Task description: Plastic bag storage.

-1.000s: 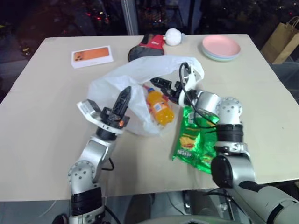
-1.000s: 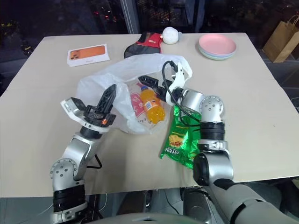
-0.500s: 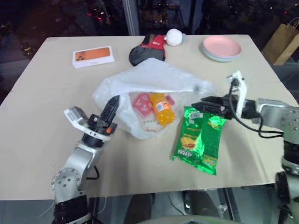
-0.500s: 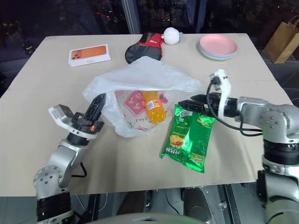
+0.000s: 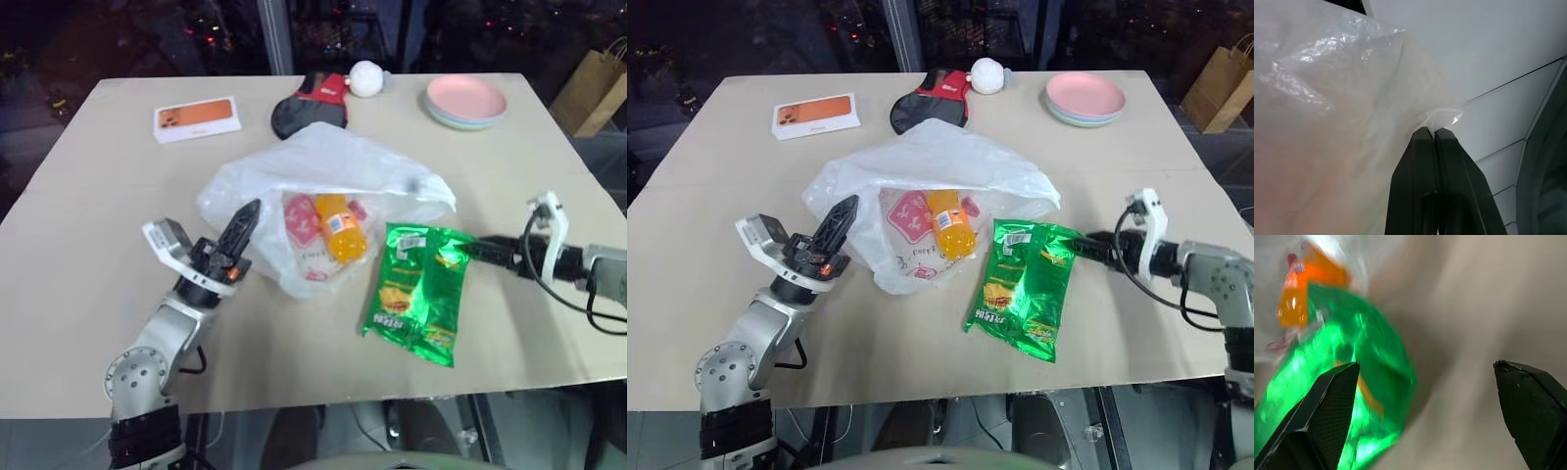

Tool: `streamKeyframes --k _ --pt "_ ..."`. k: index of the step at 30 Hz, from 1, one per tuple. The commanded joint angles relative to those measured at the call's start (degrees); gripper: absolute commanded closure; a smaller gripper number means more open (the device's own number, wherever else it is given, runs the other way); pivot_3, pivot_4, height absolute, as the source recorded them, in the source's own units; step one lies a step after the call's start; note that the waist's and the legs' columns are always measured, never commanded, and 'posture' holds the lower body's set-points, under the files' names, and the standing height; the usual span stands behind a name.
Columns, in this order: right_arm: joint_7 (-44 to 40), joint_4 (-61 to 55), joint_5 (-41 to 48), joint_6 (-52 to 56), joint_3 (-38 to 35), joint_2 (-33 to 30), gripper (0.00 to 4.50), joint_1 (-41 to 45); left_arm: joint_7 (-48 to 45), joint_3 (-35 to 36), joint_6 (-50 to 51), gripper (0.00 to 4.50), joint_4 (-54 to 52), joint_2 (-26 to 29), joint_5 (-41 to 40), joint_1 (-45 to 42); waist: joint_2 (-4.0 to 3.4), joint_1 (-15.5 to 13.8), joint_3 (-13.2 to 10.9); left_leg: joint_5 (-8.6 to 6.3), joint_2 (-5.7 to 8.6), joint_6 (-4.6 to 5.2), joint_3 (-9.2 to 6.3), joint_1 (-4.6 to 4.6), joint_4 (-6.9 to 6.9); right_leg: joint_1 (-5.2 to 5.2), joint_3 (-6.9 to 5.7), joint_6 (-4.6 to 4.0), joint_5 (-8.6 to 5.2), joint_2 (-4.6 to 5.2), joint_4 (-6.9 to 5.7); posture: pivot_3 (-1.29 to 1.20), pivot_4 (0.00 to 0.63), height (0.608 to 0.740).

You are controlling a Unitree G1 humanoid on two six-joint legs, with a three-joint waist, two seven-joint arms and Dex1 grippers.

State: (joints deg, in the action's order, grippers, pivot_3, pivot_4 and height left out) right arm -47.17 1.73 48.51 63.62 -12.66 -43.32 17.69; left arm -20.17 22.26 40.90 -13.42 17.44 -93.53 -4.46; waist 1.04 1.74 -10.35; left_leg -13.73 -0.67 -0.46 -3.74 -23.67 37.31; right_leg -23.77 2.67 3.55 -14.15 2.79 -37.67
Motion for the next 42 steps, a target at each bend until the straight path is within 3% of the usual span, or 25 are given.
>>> streamKeyframes --k 1,12,15,21,23,24,31,34,38,42 --pt "-2.12 -3.29 8.95 6.76 -2.72 3.97 0.06 -3.58 -1.15 0.4 0.14 4.5 -0.99 0.54 -0.11 -0.24 0.0 0.15 0.0 0.0 0.0 0.0 0.02 0.01 0.0 0.01 0.02 0.0 0.0 0.0 0.0 0.0 0.15 0.74" --pt "6.72 -10.34 10.91 7.25 2.85 21.17 0.06 -5.26 -1.36 1.3 1.89 4.5 -1.51 3.93 -0.69 0.75 0.14 0.48 0.1 0.0 -0.1 0.0 0.13 0.42 0.01 0.24 0.2 0.0 -0.01 -0.15 -0.18 0.0 0.15 0.74" --pt "8.37 -11.13 11.85 7.39 1.65 21.96 0.74 -5.25 -1.48 1.38 1.87 4.5 -1.39 4.21 -0.7 0.94 0.14 0.27 0.1 0.0 -0.07 0.0 0.17 0.43 0.01 0.26 0.24 0.01 -0.01 -0.12 -0.17 0.0 0.15 0.74" --pt "8.94 -11.31 13.33 7.52 -0.49 20.24 3.45 -5.79 -1.34 1.07 1.61 4.5 -1.3 3.86 -0.4 0.82 0.14 0.23 0.1 0.0 -0.04 0.0 0.16 0.4 0.0 0.25 0.23 0.01 -0.01 -0.07 -0.13 0.0 0.15 0.74" --pt "9.13 -11.19 13.52 7.35 -1.03 19.72 4.25 -5.8 -1.42 0.95 1.69 4.5 -1.02 3.88 -0.25 0.71 0.14 0.25 0.1 0.0 -0.04 0.0 0.17 0.41 0.0 0.25 0.23 0.01 -0.01 -0.08 -0.14 0.0 0.15 0.74" --pt "9.27 -10.95 13.78 7.25 -1.47 19.59 4.4 -5.72 -1.47 0.89 1.79 4.5 -0.81 3.97 -0.15 0.62 0.15 0.26 0.1 0.0 -0.04 0.0 0.17 0.42 0.0 0.25 0.23 0.01 -0.01 -0.08 -0.14 0.0 0.15 0.74" --pt "15.96 -8.02 16.45 6.87 -6.85 21.14 4.4 -1.94 -1.55 0.99 2.28 4.5 0.18 4.46 -0.14 -0.28 0.14 0.27 0.1 0.0 -0.04 0.0 0.21 0.43 0.01 0.27 0.26 0.01 -0.01 -0.08 -0.14 0.0 0.15 0.74" --pt "24.39 -6.88 23.95 10.57 -9.9 24.08 4.4 2.78 -1.73 0.66 2.79 4.5 0.21 4.66 -0.1 -0.56 0.13 0.61 0.09 0.0 -0.05 0.0 0.25 0.47 -0.01 0.26 0.32 0.01 -0.01 -0.09 -0.18 0.0 0.15 0.74" --pt "43.93 -1.29 31.19 16.97 -8.36 29.12 4.4 11.57 -1.88 0.43 3.32 4.5 -0.05 4.74 -0.3 -0.52 0.13 0.68 0.09 0.0 -0.09 0.0 0.27 0.54 -0.06 0.26 0.34 -0.01 -0.01 -0.12 -0.2 0.0 0.15 0.74" --pt "56.29 6.3 39.26 19.14 -7.83 30.42 4.4 16.91 -2.46 0.39 3.65 4.5 -0.39 4.9 -0.08 -0.4 0.12 0.33 0.09 0.0 -0.07 0.0 0.27 0.52 -0.07 0.26 0.34 -0.02 -0.01 -0.11 -0.21 0.0 0.15 0.74"
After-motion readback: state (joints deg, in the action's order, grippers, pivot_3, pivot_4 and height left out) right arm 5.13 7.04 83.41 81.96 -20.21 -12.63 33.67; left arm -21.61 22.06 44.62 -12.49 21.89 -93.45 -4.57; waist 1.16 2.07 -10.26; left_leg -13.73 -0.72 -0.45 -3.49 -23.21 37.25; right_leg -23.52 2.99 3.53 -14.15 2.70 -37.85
